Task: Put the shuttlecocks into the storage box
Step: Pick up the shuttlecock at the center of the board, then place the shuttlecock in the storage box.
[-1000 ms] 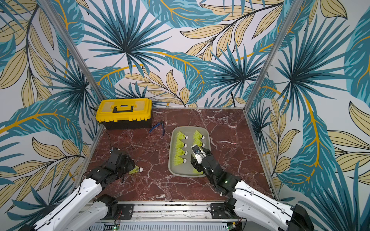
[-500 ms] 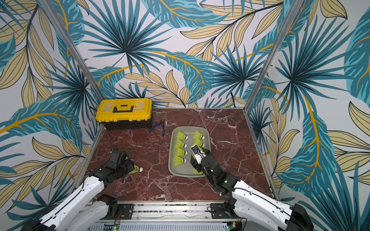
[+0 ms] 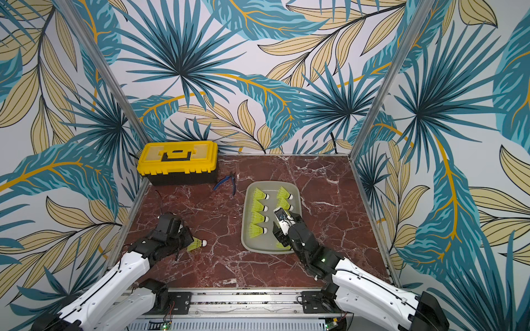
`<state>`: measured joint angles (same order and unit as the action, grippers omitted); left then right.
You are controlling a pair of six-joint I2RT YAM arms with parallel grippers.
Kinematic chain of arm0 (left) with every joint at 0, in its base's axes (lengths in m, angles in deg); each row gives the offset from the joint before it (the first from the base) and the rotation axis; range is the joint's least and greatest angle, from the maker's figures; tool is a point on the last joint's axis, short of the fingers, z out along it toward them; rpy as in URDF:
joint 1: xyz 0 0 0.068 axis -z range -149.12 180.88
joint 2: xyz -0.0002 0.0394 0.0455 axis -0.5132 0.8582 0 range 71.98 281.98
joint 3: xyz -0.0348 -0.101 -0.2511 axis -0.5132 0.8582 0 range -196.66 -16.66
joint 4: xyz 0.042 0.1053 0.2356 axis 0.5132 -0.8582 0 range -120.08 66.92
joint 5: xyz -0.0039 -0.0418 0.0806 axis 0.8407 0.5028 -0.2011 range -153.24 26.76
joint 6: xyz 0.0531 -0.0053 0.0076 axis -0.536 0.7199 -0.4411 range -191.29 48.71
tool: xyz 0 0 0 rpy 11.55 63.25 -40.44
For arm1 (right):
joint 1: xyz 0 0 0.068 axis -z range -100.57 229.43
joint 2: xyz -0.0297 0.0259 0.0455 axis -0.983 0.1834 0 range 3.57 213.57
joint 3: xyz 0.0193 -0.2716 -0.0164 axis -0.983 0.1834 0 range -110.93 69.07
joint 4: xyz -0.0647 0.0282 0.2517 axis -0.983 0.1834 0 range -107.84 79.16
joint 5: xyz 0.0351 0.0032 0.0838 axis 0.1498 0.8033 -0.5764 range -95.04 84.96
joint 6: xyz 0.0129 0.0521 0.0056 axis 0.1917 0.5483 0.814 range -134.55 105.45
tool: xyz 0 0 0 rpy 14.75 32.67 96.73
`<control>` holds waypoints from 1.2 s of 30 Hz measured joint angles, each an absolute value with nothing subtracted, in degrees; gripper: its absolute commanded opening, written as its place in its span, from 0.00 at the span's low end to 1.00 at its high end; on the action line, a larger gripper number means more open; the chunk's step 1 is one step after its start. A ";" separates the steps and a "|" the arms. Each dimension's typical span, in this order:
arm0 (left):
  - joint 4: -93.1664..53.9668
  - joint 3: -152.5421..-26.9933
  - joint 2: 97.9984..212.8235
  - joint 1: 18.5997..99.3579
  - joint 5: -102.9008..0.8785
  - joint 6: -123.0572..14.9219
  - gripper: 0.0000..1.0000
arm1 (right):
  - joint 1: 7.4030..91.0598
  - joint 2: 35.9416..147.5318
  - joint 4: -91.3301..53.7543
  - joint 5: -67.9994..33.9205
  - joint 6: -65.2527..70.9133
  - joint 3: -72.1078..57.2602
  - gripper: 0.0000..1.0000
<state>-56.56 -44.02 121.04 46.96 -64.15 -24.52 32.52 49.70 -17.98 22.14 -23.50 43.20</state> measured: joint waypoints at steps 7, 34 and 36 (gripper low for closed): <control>-54.96 -44.04 119.18 46.93 -58.11 -22.89 0.00 | 32.52 49.72 -17.96 20.48 -23.57 43.18 0.72; -42.02 -62.70 131.92 54.26 -41.09 -17.73 0.00 | 32.52 78.95 -25.56 -6.80 -28.12 27.07 0.66; -41.37 -63.05 132.36 54.89 -41.09 -17.36 0.00 | 32.52 80.41 -26.28 -8.02 -28.36 26.08 0.66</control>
<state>-41.37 -63.05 132.36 54.89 -41.09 -17.36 32.52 80.41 -26.28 -8.02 -28.36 26.08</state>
